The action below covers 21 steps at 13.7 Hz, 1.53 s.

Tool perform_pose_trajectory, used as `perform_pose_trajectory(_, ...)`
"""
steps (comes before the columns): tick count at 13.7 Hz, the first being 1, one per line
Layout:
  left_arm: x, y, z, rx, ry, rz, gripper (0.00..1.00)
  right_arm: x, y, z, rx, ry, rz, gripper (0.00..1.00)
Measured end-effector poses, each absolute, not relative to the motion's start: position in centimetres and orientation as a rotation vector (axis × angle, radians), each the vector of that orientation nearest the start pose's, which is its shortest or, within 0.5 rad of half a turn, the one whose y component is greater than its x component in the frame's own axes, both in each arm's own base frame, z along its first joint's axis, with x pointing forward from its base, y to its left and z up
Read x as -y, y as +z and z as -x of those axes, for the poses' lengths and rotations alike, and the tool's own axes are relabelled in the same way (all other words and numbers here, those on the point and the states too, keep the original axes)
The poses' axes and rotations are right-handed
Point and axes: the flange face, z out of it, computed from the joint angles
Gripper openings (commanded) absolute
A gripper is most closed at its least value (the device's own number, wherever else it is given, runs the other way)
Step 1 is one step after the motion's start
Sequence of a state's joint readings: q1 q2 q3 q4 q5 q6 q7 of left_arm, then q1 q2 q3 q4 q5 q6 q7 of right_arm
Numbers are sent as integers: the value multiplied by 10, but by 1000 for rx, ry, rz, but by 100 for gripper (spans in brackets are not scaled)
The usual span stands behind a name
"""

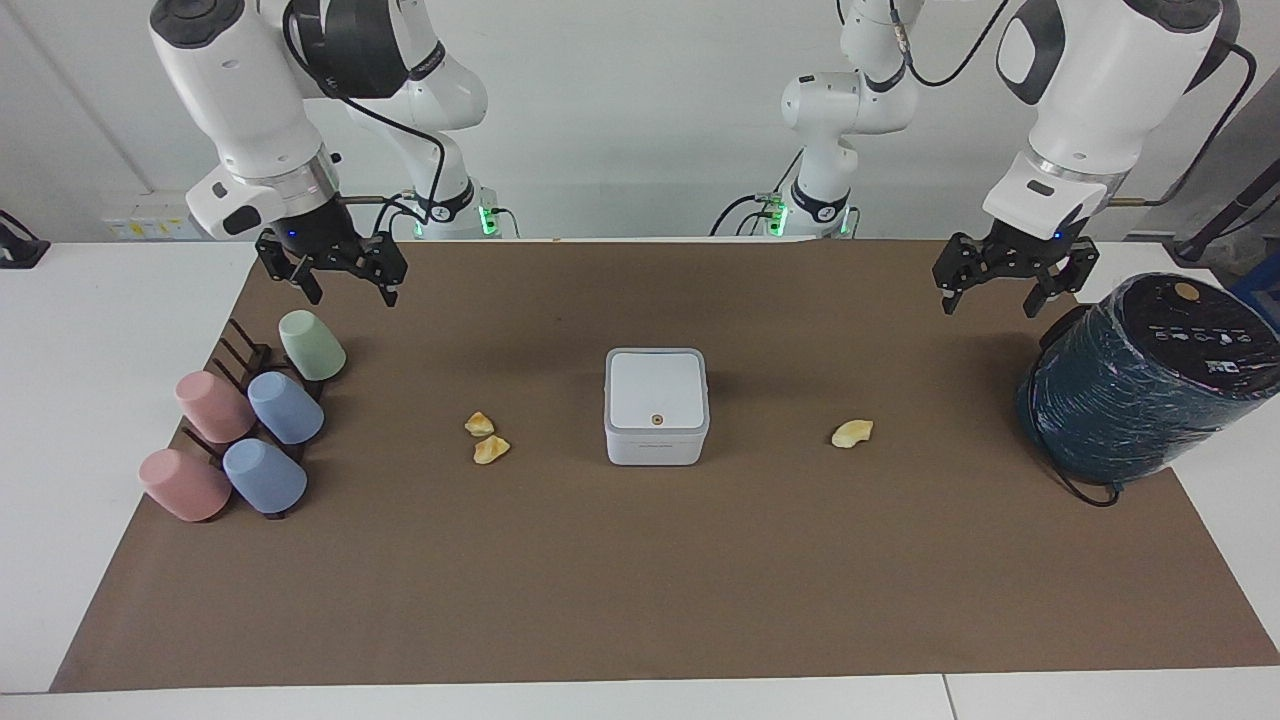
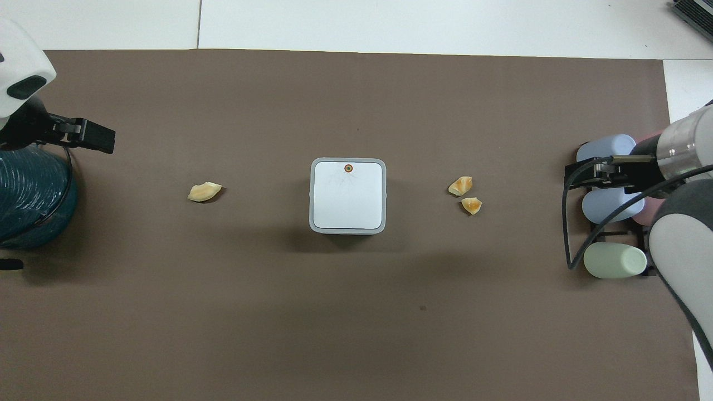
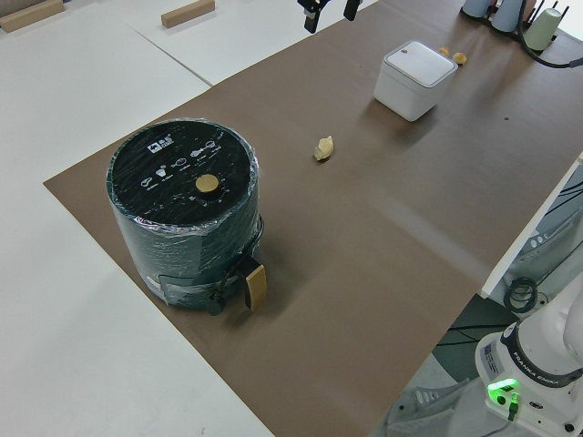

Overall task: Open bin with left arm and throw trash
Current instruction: 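Reach the left gripper to the bin lid while the right gripper advances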

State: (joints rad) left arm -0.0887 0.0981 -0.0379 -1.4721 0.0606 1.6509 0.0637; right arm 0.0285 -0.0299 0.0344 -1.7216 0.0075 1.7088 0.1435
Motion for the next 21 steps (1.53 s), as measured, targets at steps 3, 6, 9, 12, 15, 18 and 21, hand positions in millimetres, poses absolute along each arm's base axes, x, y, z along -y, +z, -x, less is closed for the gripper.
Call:
perform_pose_trajectory(3, 68, 623, -589, -296, -129, 3070, 100, -36, 581, -553, -128, -25, 3131, 100)
perform_pose_trajectory(6, 68, 623, -589, -296, -127, 3070, 100, -36, 581, -553, -128, -25, 3131, 100)
perform_pose_trajectory(9, 72, 624, -588, -309, -131, 3070, 100, -36, 581, -553, -128, -25, 3131, 100)
perform_pose_trajectory(12, 95, 622, -591, -335, -230, 3069, 99, -33, 581, -553, -135, -25, 3130, 100)
perform_pose_trajectory(15, 146, 608, -586, -228, -328, 3104, 41, -26, 581, -553, -154, -25, 3130, 100)
perform_pose_trajectory(18, 186, 598, -571, -199, -334, 3186, 17, -18, 580, -554, -178, -22, 3129, 100)
perform_pose_trajectory(21, 246, 574, -558, -126, -445, 3253, 6, -16, 579, -554, -183, -32, 3128, 100)
